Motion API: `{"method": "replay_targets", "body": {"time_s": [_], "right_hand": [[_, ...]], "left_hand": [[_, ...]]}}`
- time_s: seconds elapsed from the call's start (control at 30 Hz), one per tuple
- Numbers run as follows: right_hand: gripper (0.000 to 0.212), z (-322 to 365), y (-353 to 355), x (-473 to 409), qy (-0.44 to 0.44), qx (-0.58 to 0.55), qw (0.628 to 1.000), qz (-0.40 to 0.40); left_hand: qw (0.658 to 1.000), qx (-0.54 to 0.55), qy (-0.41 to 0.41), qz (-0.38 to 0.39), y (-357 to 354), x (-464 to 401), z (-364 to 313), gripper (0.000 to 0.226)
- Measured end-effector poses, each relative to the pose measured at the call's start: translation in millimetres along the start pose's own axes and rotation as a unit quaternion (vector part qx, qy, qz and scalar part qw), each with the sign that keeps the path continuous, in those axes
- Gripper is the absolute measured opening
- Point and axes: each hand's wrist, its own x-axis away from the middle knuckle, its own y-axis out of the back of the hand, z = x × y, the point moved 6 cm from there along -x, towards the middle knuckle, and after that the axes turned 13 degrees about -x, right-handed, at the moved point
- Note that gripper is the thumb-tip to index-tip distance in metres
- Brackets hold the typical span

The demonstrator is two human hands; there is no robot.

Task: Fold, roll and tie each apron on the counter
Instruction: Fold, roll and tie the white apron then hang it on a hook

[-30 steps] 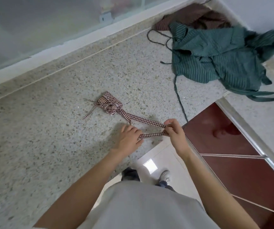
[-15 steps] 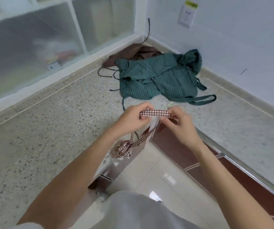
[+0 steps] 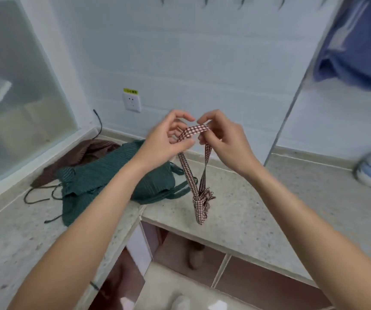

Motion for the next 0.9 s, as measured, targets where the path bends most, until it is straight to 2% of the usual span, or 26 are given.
{"method": "replay_targets", "body": {"time_s": [0.1,0.17,0.3,0.47,0.57,0.63,0.67,0.73,0.8,0.83,0.9], "right_hand": [[0.027,-3.0,40.6,-37.9,0.004,0.018,1.000,-0.024],[0.031,-8.9,60.5,-59.9,-0.010,0.012,1.000,-0.027],[0.037,-22.1,97.4,-102.2,-0.052,-0.072,0.995,-0.050],[0.031,-31.8,128.3,-151.4,-0.086,-0.162,0.981,-0.070],[0.018,-42.6,133.7,-176.8,-0.119,-0.163,0.976,-0.078],[0.012,-48.4,137.1,-192.1,-0.129,-0.152,0.976,-0.085],[0.011,-48.9,138.2,-200.0,-0.121,-0.158,0.976,-0.089],[0.018,-45.6,141.1,-220.5,-0.083,-0.166,0.978,-0.098],[0.031,-39.3,142.6,-241.2,-0.033,-0.127,0.986,-0.104],[0.037,-35.7,142.4,-251.1,-0.006,-0.088,0.990,-0.106],[0.044,-30.4,140.6,-271.2,0.047,0.013,0.993,-0.112]], "left_hand": [[0.998,-0.024,-0.050,0.007,-11.9,-62.6,-10.3,0.046],[0.997,-0.023,-0.068,0.005,-18.2,-98.1,-10.3,0.043],[0.995,0.019,-0.099,-0.004,-25.2,-162.5,-4.9,0.033],[0.970,-0.058,-0.213,-0.097,-15.0,-233.9,-5.4,0.027],[0.955,-0.099,-0.241,-0.138,-13.2,-262.1,-3.7,0.025],[0.960,-0.102,-0.230,-0.124,-17.3,-278.3,0.5,0.021],[0.971,-0.078,-0.207,-0.091,-21.6,-285.7,4.4,0.022],[0.991,0.038,-0.127,0.011,-29.0,-300.3,11.2,0.018],[0.981,0.174,-0.052,0.073,-27.6,-309.5,14.1,0.027],[0.974,0.212,-0.039,0.067,-21.1,-314.5,15.0,0.031],[0.974,0.221,-0.049,0.018,-1.0,-326.4,15.5,0.023]]}}
